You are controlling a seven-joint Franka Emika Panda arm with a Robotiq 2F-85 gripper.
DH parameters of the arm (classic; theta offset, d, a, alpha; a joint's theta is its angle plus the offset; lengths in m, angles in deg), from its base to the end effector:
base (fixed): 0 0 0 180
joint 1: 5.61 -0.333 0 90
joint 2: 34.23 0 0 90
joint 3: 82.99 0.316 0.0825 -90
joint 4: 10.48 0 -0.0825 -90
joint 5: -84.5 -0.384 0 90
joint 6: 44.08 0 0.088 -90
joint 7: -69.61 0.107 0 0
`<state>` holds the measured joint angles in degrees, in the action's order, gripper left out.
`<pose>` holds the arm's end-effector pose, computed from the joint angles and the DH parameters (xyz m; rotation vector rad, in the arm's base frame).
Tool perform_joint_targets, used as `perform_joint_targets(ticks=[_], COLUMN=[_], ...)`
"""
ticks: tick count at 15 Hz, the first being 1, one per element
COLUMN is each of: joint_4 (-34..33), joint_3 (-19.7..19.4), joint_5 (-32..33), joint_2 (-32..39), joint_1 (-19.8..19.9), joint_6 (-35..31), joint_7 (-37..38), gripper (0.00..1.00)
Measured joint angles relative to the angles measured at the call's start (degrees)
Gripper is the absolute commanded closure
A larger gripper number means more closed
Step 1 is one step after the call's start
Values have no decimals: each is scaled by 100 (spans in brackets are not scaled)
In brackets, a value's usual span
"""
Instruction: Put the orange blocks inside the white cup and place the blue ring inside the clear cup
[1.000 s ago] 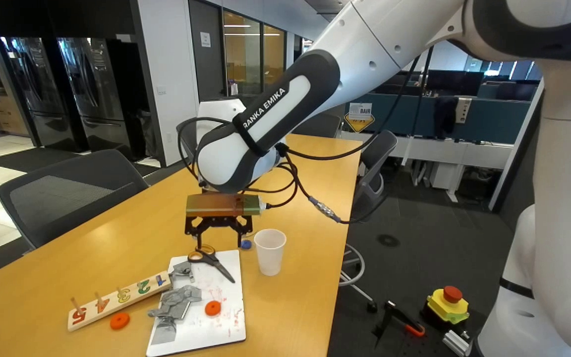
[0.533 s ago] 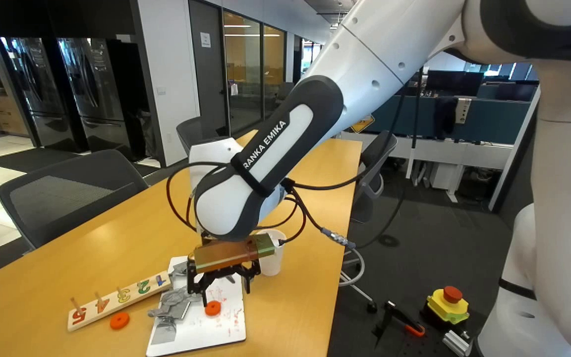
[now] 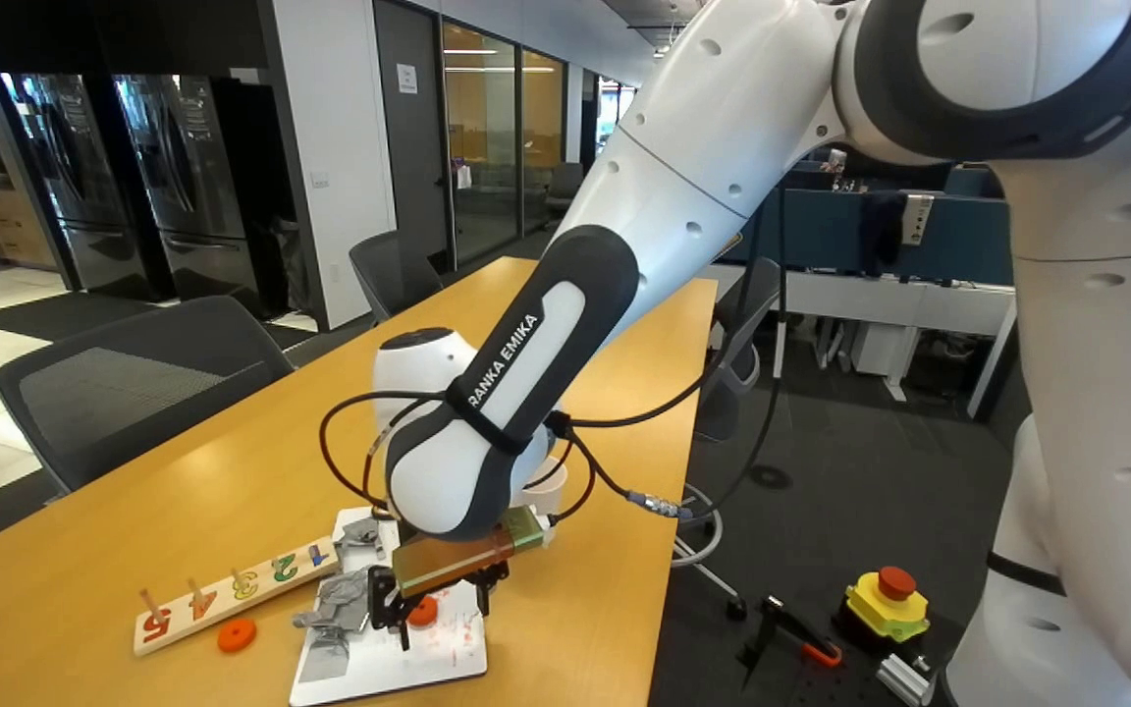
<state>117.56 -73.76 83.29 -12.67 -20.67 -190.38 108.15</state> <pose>0.4921 0.2239 0.1978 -3.0770 0.4275 0.1278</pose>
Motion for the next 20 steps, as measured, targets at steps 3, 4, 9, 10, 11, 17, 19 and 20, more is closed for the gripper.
perform_joint_targets(ticks=[3,4,9,10,11,17,19,20], joint_4=[-143,-195,-385,-410,-429,-462,-462,-462], joint_3=[-119,-159,-343,-357,-362,-381,-392,-398], joint_5=[49,93,347,352,352,352,352,352], joint_2=[183,220,258,259,261,270,271,274], joint_1=[-84,-117,-342,-372,-391,-404,-404,-404], joint_6=[-63,-64,-64,-64,-64,-95,-132,-141], joint_7=[-94,-115,-122,-124,-126,-132,-132,-132], gripper=[0,0,0,0,0,0,0,0])
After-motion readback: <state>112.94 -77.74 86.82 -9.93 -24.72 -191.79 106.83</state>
